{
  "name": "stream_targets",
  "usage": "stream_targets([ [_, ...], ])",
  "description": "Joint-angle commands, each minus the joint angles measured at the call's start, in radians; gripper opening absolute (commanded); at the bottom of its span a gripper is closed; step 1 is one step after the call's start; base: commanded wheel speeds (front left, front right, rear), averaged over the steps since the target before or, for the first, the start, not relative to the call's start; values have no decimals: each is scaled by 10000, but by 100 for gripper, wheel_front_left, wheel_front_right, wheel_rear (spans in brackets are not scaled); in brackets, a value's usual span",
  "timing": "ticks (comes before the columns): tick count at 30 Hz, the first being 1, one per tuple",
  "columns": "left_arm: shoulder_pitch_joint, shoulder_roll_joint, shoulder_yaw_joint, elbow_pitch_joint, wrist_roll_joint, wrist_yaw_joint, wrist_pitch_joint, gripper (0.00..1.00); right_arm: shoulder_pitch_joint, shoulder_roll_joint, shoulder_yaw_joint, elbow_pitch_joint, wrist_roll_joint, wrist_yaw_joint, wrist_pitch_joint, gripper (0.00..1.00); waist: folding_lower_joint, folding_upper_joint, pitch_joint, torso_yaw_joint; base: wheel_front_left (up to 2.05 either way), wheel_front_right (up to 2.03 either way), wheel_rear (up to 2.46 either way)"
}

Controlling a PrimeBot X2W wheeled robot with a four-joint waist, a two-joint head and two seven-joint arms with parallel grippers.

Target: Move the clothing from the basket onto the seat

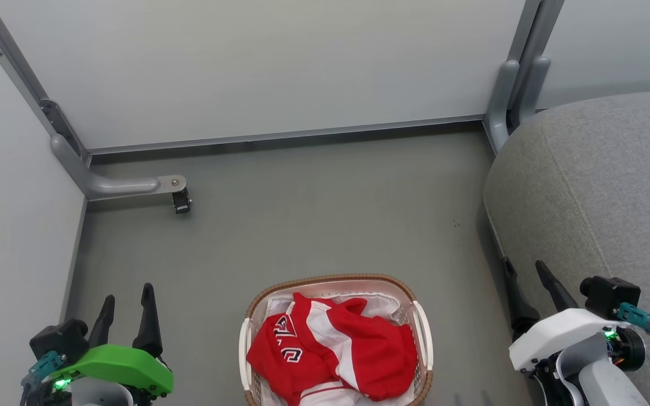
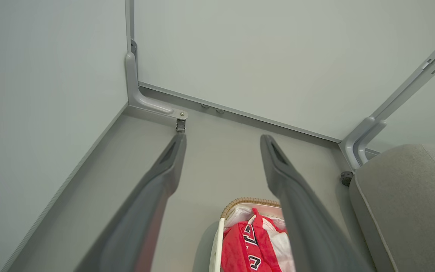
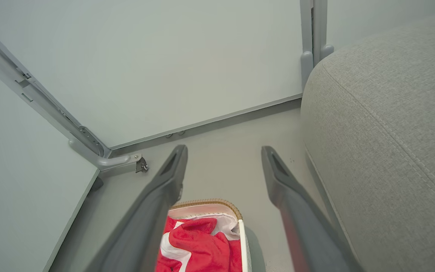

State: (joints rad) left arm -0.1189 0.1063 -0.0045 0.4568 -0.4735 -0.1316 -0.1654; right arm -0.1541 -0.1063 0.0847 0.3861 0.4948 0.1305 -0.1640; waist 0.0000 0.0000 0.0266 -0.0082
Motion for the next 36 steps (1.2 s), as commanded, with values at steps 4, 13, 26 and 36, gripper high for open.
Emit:
stream_targets([
  [4, -277, 89, -45, 49, 567, 11, -162, 100, -182, -52, 102, 25, -564, 2, -183, 100, 0, 0, 29, 11, 0, 0, 0],
  [13, -274, 138, 14, 255, 1343, 12, -360, 100, -89, -58, 198, 170, -1336, 2, -376, 100, 0, 0, -9, 46, 0, 0, 0],
  [26, 123, -27, 454, 146, 2247, 14, -628, 100, 174, 126, -318, 201, -2472, 2, -648, 100, 0, 0, -74, 0, 0, 0, 0],
  [36, 170, -205, 783, 189, 2705, 17, -829, 100, 234, 336, -823, 200, -3254, 1, -845, 100, 0, 0, -58, -5, 0, 0, 0],
])
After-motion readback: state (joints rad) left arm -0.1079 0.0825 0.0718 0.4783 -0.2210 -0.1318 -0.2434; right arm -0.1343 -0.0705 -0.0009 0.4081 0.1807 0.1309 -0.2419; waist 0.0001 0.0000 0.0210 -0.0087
